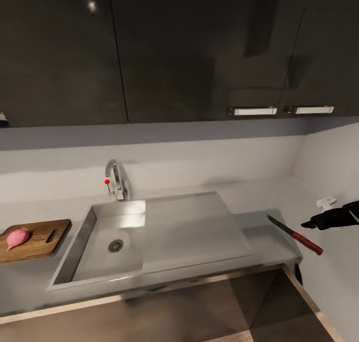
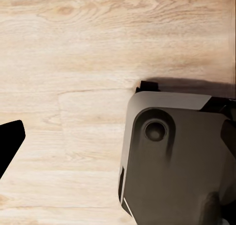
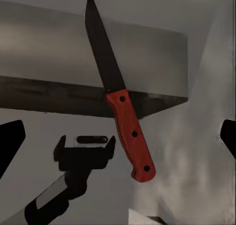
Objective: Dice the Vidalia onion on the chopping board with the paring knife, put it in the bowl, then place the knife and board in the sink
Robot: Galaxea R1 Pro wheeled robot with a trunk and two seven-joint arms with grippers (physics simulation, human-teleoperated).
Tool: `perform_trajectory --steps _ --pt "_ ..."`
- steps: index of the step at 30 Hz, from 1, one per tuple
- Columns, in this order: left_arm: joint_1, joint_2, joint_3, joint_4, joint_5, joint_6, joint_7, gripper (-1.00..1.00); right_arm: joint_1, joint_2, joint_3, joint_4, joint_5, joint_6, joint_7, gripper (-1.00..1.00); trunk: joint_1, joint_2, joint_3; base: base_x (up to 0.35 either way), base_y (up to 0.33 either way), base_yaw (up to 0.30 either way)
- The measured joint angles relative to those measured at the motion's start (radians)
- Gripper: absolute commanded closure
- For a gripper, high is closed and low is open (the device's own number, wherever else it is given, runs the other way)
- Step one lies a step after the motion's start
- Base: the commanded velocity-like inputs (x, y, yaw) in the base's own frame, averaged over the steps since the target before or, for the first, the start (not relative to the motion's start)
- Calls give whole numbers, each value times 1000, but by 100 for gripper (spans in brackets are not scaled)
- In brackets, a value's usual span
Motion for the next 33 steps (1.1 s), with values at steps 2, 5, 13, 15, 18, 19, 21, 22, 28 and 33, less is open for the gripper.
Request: perform_trajectory --steps 2,5,13,15,18,19,21,22,28,33 --pt "0 0 0 0 0 1 -2 -100 0 1 0 0 0 0 -1 -100 0 0 0 244 -214 0" --pt "0 -1 0 0 0 2 -4 -100 0 1 0 0 0 0 -1 -100 0 0 0 210 -194 0" --pt "0 -8 0 2 -1 160 -71 -100 0 1 0 0 0 4 -4 -100 0 0 0 48 -48 18" --pt "6 -8 0 3 -1 191 -81 -100 0 1 0 0 0 9 -7 -100 0 0 0 3 -3 80" --pt "22 -6 1 2 -1 202 -84 -100 0 1 0 -1 0 20 -12 -100 0 0 -1 1 -1 91" --pt "25 -4 1 3 -1 203 -84 -100 0 1 0 -1 0 22 -14 -100 0 0 -1 0 0 108" --pt "28 4 1 2 -1 205 -84 -100 0 1 0 -2 0 24 -22 -100 0 0 -2 0 0 164" --pt "29 5 1 2 -1 205 -84 -100 0 2 0 -2 0 25 -23 -100 0 0 -3 0 0 192" --pt "31 2 2 2 -1 205 -84 -100 0 2 0 -2 0 26 -25 -100 0 0 -8 0 0 229" --pt "31 1 2 2 -1 203 -84 -100 0 2 0 -2 -1 25 -25 -100 0 0 -12 0 -7 238"
